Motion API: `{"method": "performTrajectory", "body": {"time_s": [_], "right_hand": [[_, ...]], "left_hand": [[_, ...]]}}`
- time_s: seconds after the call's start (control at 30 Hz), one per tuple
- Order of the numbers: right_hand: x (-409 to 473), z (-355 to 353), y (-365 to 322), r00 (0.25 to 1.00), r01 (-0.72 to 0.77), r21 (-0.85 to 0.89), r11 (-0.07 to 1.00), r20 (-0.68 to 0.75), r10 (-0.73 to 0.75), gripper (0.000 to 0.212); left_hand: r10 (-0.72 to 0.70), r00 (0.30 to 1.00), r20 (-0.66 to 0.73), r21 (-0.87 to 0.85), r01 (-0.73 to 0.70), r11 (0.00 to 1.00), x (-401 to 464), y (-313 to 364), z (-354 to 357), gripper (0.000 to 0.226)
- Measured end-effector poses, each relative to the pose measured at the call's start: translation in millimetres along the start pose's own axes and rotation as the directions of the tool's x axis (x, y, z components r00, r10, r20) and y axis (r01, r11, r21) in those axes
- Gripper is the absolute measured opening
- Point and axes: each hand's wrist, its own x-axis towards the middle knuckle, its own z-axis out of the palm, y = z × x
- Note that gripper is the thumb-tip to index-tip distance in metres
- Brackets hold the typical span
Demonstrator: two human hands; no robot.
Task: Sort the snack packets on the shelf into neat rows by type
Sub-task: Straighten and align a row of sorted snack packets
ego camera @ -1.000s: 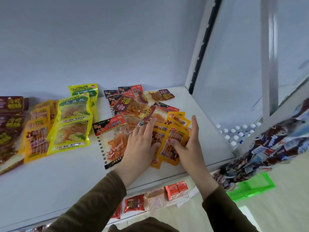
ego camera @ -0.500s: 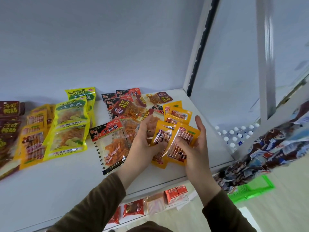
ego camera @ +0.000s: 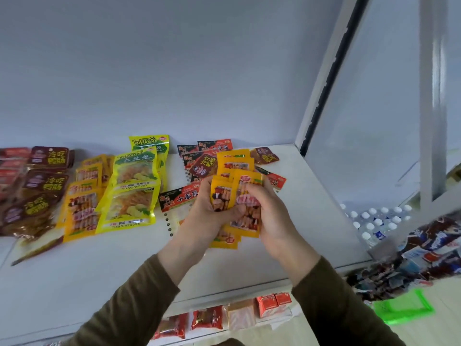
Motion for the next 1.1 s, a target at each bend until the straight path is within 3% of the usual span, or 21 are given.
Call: {"method": "performTrajectory", "body": {"time_s": [0.1, 0.17, 0.23, 0.3, 0.4, 0.47, 0.53, 0.7, 0.93, 1.1], "right_hand": [[22.1, 23.8, -9.7, 0.989, 0.049, -0.287, 0.957, 0.15, -0.006, 0.061], [41.4, 41.6, -13.0, 0.979, 0.178, -0.534, 0.826, 0.178, -0.096, 0.058], [65.1, 59.0, -7.8, 0.941, 0.33, -0.73, 0.598, 0.204, -0.271, 0.05], [88.7, 72.7, 4.8, 0.896, 0.401, -0.871, 0.283, 0.309, -0.32, 0.048], [115.2, 82.2, 22.7, 0.874, 0.454, -0.863, -0.22, 0.479, -0.077, 0.068], [128.2, 78.3, 31.0, 0.893, 0.437, -0.821, -0.368, 0.443, 0.072, 0.091], [135.3, 67.8, 36.0, 0.921, 0.385, -0.842, -0.378, 0.374, 0.106, 0.106], [135.1, 33.3, 26.7, 0.961, 0.272, -0.923, -0.274, 0.243, 0.133, 0.115], [119.8, -8.4, 18.4, 0.963, 0.245, -0.939, -0.242, 0.207, 0.171, 0.11], [112.4, -29.1, 6.1, 0.96, 0.236, -0.944, -0.23, 0.189, 0.209, 0.108]], "left_hand": [[0.004, 0.991, -0.131, -0.111, -0.018, 0.994, -6.2, 15.4, -28.7, 0.055], [0.043, 0.97, -0.24, -0.108, -0.071, 0.992, -8.5, 23.2, -49.5, 0.057], [0.094, 0.929, -0.357, -0.073, -0.128, 0.989, -8.1, 26.3, -69.7, 0.054], [0.117, 0.881, -0.458, -0.06, -0.162, 0.985, -8.0, 28.3, -86.2, 0.054], [0.108, 0.851, -0.514, -0.063, -0.162, 0.985, -9.1, 29.6, -102.0, 0.057], [0.101, 0.85, -0.516, -0.06, -0.153, 0.986, -9.4, 28.6, -105.5, 0.057], [0.097, 0.85, -0.518, -0.057, -0.147, 0.987, -9.3, 28.1, -103.0, 0.058], [0.081, 0.857, -0.509, -0.055, -0.126, 0.99, -6.1, 25.2, -92.2, 0.059], [0.034, 0.905, -0.423, -0.057, -0.064, 0.996, 14.7, 13.6, -75.2, 0.054], [-0.045, 0.938, -0.342, -0.057, 0.027, 0.998, 42.3, 7.8, -65.6, 0.063]]}}
